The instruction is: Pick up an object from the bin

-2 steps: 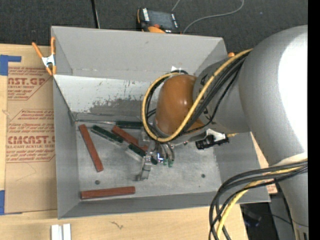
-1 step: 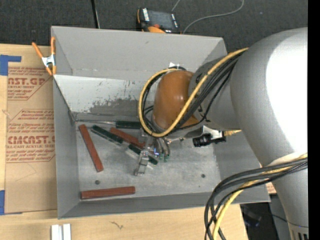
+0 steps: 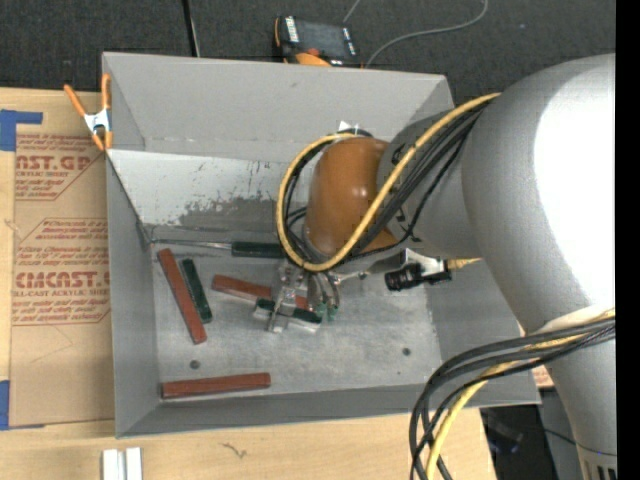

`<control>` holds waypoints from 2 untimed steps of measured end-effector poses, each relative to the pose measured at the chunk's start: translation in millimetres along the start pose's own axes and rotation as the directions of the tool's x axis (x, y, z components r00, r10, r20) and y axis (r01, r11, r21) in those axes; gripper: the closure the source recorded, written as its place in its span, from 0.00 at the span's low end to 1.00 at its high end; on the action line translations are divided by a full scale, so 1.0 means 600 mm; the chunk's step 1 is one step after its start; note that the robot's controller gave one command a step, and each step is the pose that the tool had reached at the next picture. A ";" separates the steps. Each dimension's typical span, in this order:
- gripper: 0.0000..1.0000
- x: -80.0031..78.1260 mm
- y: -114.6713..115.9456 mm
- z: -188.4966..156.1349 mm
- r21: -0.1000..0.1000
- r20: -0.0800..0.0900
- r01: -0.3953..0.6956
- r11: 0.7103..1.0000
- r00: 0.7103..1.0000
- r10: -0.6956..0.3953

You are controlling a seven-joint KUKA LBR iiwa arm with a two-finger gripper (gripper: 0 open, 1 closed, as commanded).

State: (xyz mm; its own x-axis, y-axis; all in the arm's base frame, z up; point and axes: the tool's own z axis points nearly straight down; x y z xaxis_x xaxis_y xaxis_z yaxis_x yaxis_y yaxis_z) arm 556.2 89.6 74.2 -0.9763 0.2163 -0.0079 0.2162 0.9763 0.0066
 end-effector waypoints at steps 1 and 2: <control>0.00 0.004 -0.003 0.007 0.005 -0.007 0.000 1.000 1.000 0.000; 0.00 -0.015 0.099 0.008 0.003 -0.005 0.134 0.991 0.991 -0.134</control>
Offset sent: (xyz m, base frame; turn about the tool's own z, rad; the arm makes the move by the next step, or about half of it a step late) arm 0.0000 0.0000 0.0000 0.0000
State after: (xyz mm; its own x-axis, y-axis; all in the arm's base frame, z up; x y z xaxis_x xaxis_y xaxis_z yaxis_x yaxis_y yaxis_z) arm 578.1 145.9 70.2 -0.9965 0.0832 -0.0035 0.0832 0.9965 0.0030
